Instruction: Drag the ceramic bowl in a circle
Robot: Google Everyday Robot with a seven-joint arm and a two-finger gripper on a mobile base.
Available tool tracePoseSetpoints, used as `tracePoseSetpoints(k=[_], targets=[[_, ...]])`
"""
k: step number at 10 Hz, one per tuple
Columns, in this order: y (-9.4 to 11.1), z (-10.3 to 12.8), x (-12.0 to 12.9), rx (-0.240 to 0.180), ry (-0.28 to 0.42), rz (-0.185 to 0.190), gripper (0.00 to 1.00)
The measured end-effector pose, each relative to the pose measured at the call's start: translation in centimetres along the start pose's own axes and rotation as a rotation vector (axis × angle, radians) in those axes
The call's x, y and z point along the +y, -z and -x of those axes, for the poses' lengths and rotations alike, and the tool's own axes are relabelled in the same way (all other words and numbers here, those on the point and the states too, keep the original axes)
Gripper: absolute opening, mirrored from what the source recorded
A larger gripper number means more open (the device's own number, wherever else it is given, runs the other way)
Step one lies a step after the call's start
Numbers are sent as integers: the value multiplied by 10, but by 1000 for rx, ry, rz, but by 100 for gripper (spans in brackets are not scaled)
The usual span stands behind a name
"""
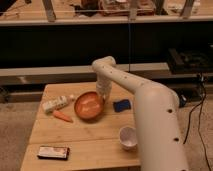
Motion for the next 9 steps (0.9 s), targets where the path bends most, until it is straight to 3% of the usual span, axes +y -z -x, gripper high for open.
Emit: tracePoseSetpoints(k=[2,4,7,9], targets=[[3,15,31,3,-113,12,5],[3,51,53,5,-205,19,5],[-4,105,54,-10,-203,6,5],[-15,122,37,-25,-116,-15,5]])
